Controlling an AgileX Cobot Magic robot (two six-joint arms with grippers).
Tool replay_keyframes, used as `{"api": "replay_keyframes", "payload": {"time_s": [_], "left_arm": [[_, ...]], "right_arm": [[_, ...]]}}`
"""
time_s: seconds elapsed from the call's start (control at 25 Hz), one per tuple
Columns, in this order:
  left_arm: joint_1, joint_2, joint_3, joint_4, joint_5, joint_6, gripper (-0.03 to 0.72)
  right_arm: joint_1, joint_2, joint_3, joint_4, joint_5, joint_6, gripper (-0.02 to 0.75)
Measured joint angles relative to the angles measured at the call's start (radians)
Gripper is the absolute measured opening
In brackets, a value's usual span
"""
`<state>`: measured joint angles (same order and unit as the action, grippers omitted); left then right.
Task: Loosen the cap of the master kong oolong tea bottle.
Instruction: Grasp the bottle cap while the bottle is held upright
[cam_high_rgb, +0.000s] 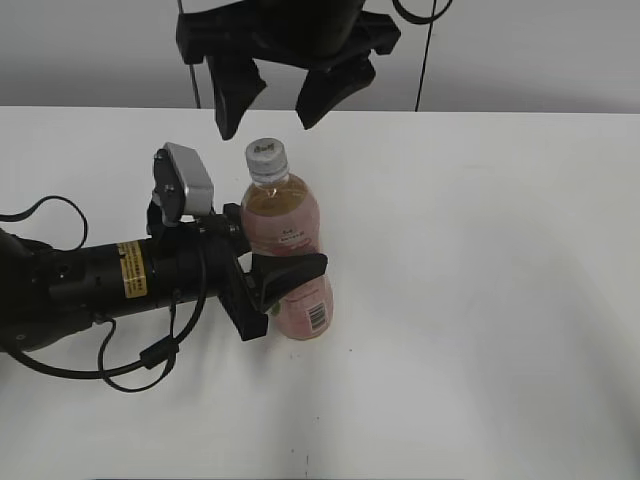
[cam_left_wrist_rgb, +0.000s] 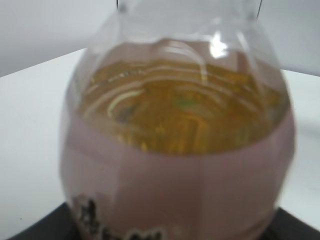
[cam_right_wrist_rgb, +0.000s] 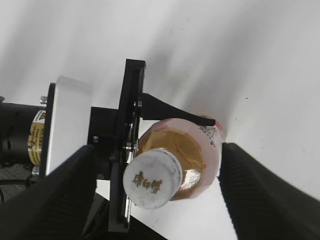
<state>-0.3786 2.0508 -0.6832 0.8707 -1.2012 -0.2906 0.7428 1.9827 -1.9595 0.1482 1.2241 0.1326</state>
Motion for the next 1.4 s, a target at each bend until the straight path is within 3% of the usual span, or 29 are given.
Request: {"api": "replay_keyframes", "payload": {"time_s": [0.92,1.4], "left_arm": [[-0.002,0.000,0.000,-0.002,0.001,0.000,0.385],[-0.049,0.000,-0.012,-0.030,0.029,0.002,0.385]], "right_arm": [[0.008,-0.035,0.098,-0.035,-0.001,0.015,0.538],[0.008,-0.038,0.087,-0.032,-0.001,0.016,0.536]]}}
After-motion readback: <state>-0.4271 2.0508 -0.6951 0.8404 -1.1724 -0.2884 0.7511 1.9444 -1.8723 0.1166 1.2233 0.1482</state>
